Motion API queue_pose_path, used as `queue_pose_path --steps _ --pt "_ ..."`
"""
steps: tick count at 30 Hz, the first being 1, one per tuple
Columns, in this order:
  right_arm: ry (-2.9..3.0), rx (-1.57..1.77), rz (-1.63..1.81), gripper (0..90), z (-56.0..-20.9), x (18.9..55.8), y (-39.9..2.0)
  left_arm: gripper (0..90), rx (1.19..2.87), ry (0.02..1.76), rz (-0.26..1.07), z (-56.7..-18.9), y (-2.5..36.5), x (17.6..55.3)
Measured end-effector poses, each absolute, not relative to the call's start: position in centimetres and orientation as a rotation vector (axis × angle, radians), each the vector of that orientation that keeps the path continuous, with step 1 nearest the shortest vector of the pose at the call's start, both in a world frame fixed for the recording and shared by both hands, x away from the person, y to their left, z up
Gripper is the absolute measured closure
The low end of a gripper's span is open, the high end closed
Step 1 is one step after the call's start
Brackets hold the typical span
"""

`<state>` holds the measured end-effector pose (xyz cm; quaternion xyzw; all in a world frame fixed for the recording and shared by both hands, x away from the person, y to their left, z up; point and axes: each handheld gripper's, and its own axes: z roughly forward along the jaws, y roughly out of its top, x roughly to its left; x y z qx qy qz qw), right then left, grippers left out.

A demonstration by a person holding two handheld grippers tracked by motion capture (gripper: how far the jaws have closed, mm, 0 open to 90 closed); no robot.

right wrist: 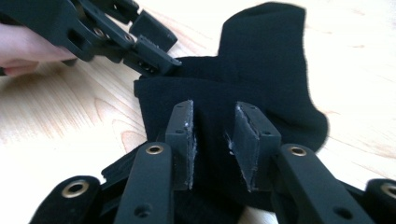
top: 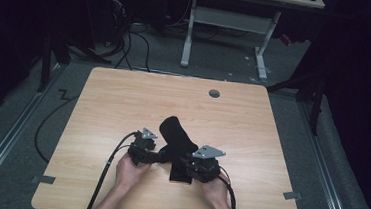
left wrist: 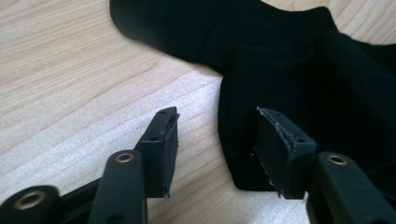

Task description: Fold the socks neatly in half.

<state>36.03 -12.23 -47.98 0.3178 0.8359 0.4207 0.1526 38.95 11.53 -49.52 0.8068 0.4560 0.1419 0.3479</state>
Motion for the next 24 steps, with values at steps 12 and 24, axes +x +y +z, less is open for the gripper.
queue_pose_path --steps 12,24 --pt "2.417 0.963 1.169 71.4 -48.9 34.8 -14.1 78.0 2.145 1.126 0.345 -49.3 10.7 39.2" --pt "2.471 0.971 1.097 70.4 -50.1 34.9 -13.7 86.0 2.117 1.082 0.394 -47.4 10.6 39.9"
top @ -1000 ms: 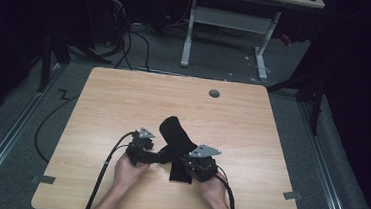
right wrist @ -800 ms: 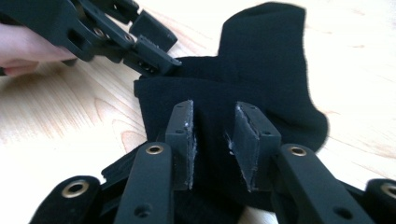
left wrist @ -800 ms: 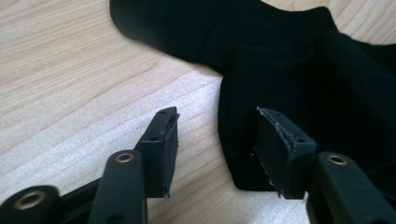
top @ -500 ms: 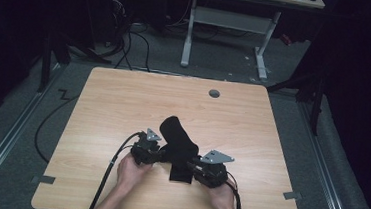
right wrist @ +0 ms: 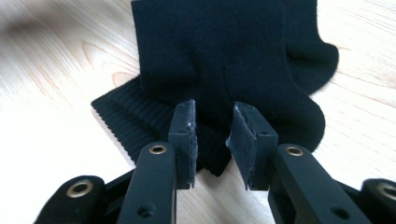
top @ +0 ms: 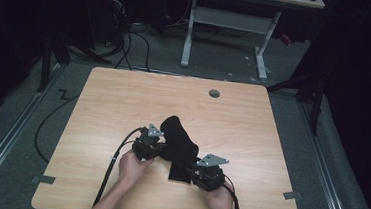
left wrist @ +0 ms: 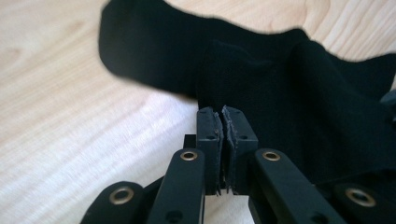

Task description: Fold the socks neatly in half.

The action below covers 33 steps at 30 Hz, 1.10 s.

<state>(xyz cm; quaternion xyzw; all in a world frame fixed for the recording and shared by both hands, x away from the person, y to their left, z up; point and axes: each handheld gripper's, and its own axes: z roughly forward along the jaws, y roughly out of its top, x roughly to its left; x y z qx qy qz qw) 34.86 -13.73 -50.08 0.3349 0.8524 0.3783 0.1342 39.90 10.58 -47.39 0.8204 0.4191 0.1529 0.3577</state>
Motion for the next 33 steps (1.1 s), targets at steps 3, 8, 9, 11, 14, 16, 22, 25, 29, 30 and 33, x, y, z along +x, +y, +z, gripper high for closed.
queue_pose_path --steps 3,8,9,11,14,16,22,25,29,30,33 --pt "2.466 0.967 1.087 70.9 -50.1 35.1 -14.1 86.1 2.11 1.083 0.401 -46.9 10.7 40.2" --pt "2.45 0.971 1.079 71.4 -50.2 35.5 -14.9 86.3 2.089 1.089 0.403 -46.6 11.0 40.2" --pt "2.447 0.972 1.077 71.6 -50.2 35.6 -15.0 86.3 2.089 1.087 0.404 -46.5 11.0 40.1" --pt "2.445 0.961 1.058 72.4 -50.1 35.7 -15.1 86.4 2.08 1.083 0.406 -46.3 11.1 40.1" --pt "2.45 0.96 1.042 77.0 -49.9 35.9 -15.3 86.5 2.057 1.09 0.401 -46.1 11.4 40.2" --pt "2.445 0.947 1.035 81.9 -49.8 35.8 -15.4 86.4 2.054 1.092 0.402 -46.0 11.4 40.3" --pt "2.434 0.936 1.031 87.5 -49.7 35.7 -15.5 86.5 2.038 1.077 0.425 -45.0 11.1 40.8" --pt "2.426 0.926 1.042 87.6 -49.6 35.6 -15.6 86.5 2.034 1.076 0.44 -44.5 11.1 41.2" --pt "2.407 0.923 1.084 87.6 -49.1 35.2 -15.8 86.5 2.025 1.067 0.449 -43.8 10.9 41.6" --pt "2.4 0.916 1.096 87.6 -48.9 35.1 -15.9 86.5 2.03 1.061 0.456 -43.7 10.9 41.7" --pt "2.388 0.897 1.129 86.8 -48.3 34.9 -15.8 86.5 2.035 1.054 0.461 -43.6 10.6 42.1"
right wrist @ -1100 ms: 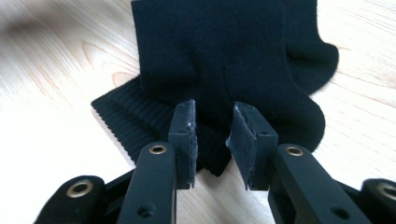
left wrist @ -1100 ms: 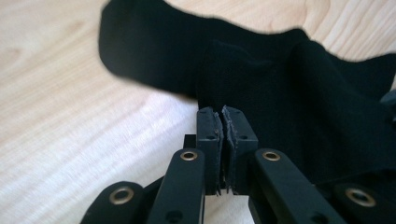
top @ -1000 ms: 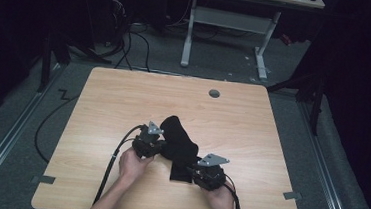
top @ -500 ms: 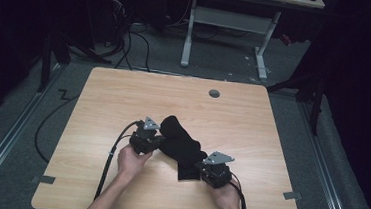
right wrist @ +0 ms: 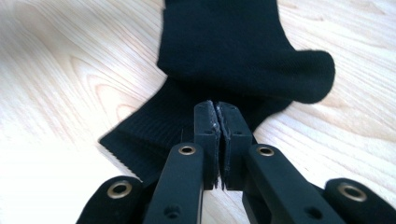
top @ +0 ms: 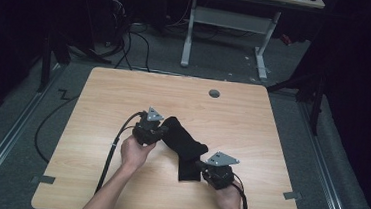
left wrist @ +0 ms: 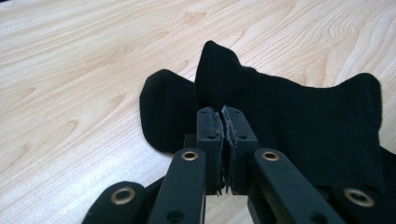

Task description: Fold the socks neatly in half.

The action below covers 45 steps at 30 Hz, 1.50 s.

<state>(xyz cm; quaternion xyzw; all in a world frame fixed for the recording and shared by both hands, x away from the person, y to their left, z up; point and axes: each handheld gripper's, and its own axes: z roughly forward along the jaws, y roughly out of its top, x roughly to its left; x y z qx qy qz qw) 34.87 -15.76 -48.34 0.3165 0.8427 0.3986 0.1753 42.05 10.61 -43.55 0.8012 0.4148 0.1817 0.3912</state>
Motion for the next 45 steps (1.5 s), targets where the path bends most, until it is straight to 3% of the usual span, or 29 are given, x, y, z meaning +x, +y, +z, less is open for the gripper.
queue_pose_path --steps 5,9,11,14,17,37,45 --pt "2.404 0.898 1.128 71.8 -48.5 35.2 -14.9 86.6 2.045 1.059 0.459 -43.9 10.4 42.6" --pt "2.433 0.931 1.096 66.9 -49.4 36.0 -14.0 86.6 2.059 1.054 0.471 -44.0 10.3 42.8" --pt "2.459 0.943 1.066 69.8 -50.0 36.4 -13.7 86.6 2.065 1.048 0.477 -43.9 10.4 42.9" --pt "2.46 0.933 1.068 84.8 -50.2 36.3 -13.7 86.6 2.068 1.043 0.487 -43.7 10.4 43.0" --pt "2.465 0.903 1.054 88.7 -50.1 36.2 -13.7 86.7 2.064 1.038 0.489 -43.6 10.4 43.1" --pt "2.341 0.814 1.198 89.8 -46.4 33.9 -15.1 86.8 2.019 1.024 0.474 -42.4 9.9 44.1" --pt "2.385 0.8 1.194 89.7 -47.3 32.9 -14.9 86.7 2.074 1.054 0.482 -43.7 9.7 44.6"
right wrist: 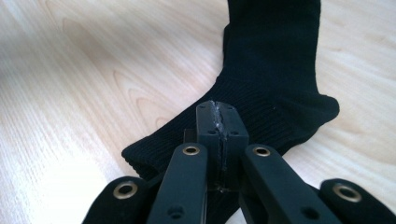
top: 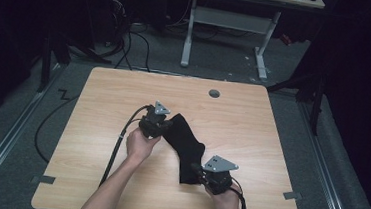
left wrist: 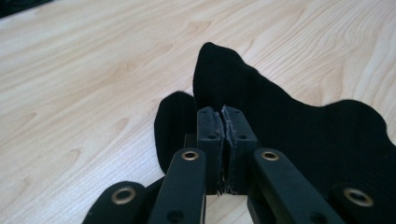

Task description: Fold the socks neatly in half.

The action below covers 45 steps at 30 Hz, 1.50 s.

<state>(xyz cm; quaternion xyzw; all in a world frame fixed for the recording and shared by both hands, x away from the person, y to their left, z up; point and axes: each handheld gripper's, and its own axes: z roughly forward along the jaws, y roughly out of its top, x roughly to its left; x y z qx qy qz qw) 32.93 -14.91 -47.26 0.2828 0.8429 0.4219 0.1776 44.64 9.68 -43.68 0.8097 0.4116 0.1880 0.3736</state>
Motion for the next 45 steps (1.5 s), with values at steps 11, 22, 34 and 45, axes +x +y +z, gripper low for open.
queue_pose_path --steps 11,22,34,45 --pt "2.461 0.834 1.176 78.0 -48.8 33.4 -14.7 86.2 2.127 1.089 0.5 -45.0 9.4 45.8" --pt "2.378 0.955 1.146 73.4 -49.6 36.2 -14.4 85.3 2.178 1.094 0.49 -46.3 8.8 46.2" --pt "2.436 0.932 1.078 74.4 -50.5 35.8 -14.6 79.2 2.174 1.123 0.459 -47.2 9.6 45.9" --pt "2.434 0.928 1.083 74.6 -50.5 35.8 -14.6 74.1 2.2 1.053 0.379 -47.7 8.9 45.1"
